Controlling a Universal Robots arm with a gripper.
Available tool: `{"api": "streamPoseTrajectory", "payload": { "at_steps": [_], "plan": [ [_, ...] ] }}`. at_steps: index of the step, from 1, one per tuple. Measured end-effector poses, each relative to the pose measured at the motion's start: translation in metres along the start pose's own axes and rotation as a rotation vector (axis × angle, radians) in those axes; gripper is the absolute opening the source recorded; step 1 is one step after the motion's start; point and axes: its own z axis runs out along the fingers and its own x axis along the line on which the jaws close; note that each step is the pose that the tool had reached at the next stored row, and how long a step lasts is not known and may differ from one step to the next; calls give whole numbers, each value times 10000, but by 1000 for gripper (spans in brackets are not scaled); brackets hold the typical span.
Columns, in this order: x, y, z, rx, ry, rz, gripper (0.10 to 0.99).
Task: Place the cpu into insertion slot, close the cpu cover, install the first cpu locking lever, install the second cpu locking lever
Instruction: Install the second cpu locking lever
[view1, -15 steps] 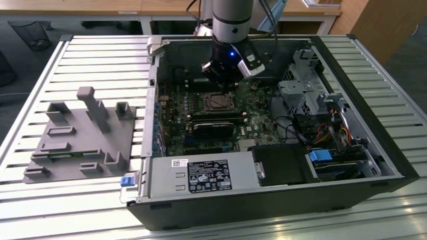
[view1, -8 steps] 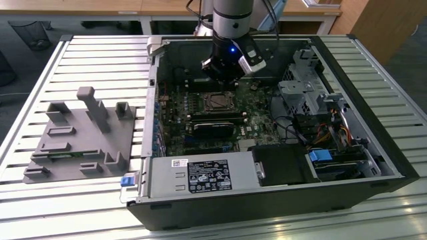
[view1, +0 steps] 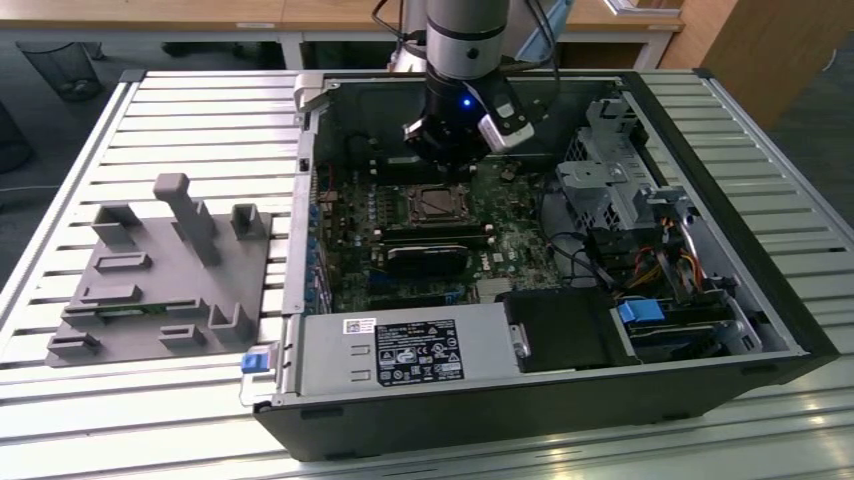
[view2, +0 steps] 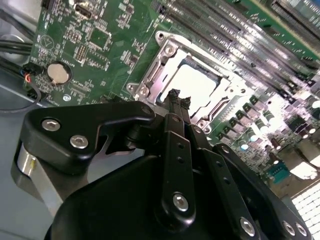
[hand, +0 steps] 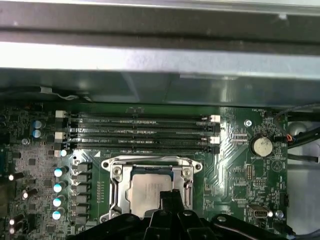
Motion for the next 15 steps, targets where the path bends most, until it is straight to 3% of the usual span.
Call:
{"api": "streamPoseTrajectory", "payload": {
  "at_steps": [4, 9, 15],
  "plan": [
    [0, -52, -3, 1, 7, 0, 106],
    [0, -82, -4, -1, 118, 6, 106],
    [0, -136, -7, -3, 120, 6, 106]
  ]
}}
